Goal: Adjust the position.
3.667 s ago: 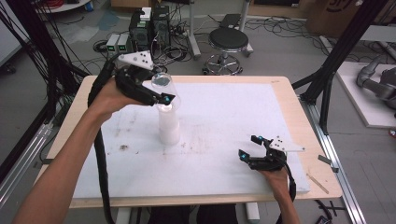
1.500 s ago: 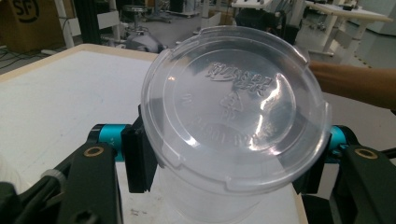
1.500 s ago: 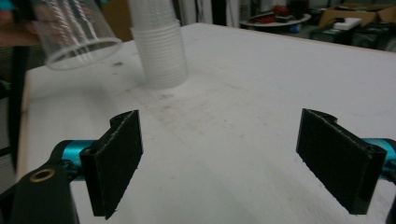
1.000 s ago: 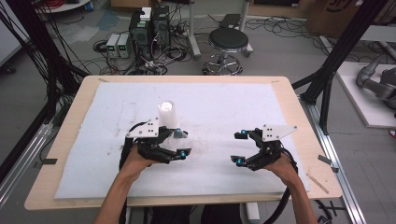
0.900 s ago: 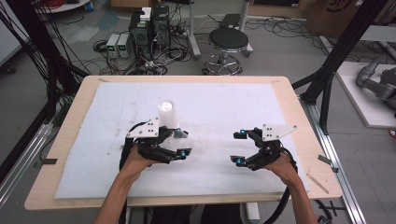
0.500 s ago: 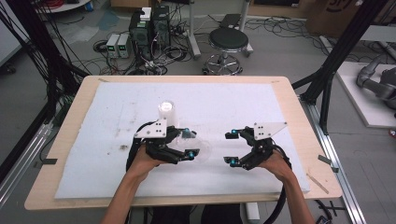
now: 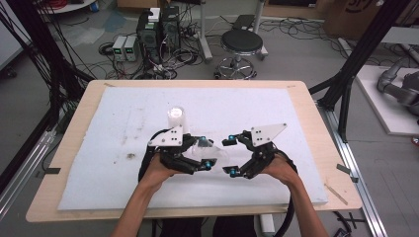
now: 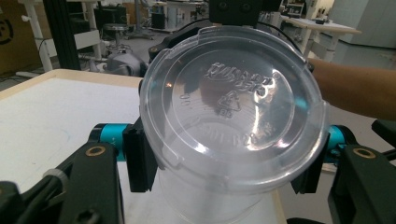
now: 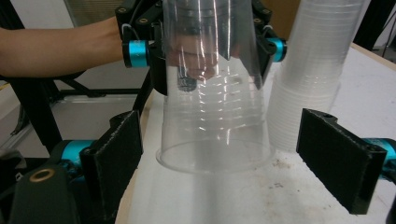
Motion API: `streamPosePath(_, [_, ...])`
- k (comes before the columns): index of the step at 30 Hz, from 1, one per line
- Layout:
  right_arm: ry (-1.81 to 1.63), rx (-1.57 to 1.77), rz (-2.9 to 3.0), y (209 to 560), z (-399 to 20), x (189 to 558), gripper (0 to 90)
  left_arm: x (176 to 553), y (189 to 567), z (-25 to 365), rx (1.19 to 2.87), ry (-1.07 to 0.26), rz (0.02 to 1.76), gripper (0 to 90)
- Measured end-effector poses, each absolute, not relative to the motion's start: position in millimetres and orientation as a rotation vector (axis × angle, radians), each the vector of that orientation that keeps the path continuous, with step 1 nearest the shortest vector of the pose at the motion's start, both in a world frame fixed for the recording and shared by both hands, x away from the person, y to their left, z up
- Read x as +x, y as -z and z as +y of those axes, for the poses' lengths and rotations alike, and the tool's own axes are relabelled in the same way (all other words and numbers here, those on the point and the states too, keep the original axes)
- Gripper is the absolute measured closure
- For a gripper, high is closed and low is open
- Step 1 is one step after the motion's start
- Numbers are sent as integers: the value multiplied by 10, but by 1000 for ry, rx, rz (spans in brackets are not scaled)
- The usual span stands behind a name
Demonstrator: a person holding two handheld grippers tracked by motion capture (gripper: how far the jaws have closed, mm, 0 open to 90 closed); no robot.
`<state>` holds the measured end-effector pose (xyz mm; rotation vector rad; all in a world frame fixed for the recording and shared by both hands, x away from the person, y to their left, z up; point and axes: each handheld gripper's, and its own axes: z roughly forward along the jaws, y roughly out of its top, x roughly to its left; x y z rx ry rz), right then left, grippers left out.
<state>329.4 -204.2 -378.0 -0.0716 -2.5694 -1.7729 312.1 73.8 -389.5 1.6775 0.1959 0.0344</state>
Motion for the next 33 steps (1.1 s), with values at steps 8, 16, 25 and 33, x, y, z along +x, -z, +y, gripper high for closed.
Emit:
streamPosePath(8, [1751,-20,-2579,3789,-1919,3295,146,3120,3892,691,1674,-27,182,381])
streamPosePath(16, [1714,11,-2607,3813,-1841,3288,146,3115,3885,698,1674,-29,178,381])
streamPosePath(25, [1703,45,-2632,3816,-1812,3281,211,3107,3887,689,1675,-26,177,381])
streamPosePath(33, [1708,55,-2667,3803,-1818,3267,323,3108,3888,698,1680,-32,174,381])
